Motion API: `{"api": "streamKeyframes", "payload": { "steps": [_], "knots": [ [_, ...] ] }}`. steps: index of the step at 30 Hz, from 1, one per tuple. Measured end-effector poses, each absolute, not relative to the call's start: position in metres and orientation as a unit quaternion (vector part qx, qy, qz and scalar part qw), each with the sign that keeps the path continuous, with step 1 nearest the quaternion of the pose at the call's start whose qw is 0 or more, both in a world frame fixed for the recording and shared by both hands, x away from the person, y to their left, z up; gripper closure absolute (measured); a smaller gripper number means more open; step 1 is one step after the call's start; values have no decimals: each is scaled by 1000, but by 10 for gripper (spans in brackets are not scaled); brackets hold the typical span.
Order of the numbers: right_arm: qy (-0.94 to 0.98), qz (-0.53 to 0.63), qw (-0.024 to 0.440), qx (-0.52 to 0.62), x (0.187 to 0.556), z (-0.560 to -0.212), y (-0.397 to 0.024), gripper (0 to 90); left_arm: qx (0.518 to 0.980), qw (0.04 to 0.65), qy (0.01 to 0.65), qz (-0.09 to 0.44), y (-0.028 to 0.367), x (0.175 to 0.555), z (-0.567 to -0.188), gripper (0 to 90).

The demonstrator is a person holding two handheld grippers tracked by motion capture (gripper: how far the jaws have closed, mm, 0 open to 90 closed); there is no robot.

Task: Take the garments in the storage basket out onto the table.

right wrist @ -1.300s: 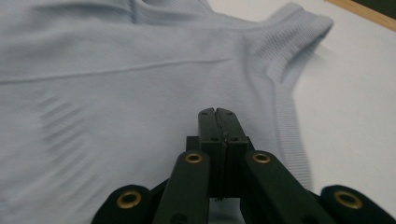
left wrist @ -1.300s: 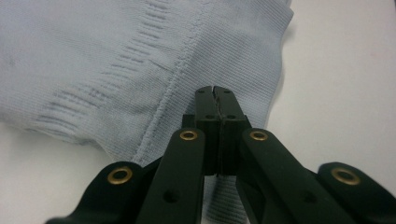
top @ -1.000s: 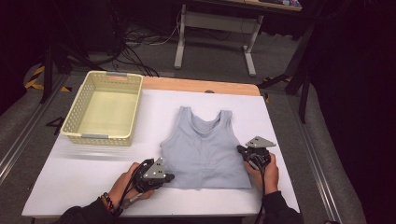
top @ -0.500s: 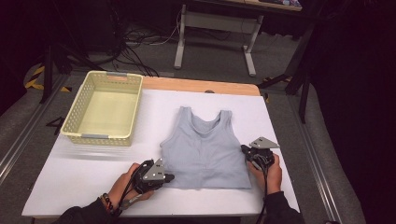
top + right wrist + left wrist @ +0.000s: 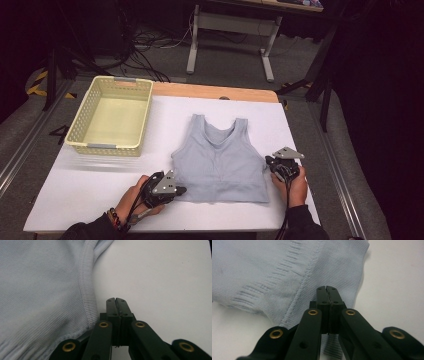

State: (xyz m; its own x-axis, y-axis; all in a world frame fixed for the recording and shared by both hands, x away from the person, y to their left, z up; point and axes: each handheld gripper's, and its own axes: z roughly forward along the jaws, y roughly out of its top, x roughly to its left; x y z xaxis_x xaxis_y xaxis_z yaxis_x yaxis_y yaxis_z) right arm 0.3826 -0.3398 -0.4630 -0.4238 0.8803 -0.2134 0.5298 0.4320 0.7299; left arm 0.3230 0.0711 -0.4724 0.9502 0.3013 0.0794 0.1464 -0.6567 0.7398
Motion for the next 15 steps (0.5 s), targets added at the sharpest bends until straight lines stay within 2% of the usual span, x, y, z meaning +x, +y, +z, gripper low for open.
{"api": "streamKeyframes", "payload": {
  "steps": [12, 15],
  "knots": [
    [781, 308, 309, 446, 379, -463, -342, 900, 903, 400, 123, 95, 72, 324, -473, 898],
    [761, 344, 323, 445, 375, -460, -346, 900, 904, 398, 121, 96, 72, 323, -473, 897]
  ]
}}
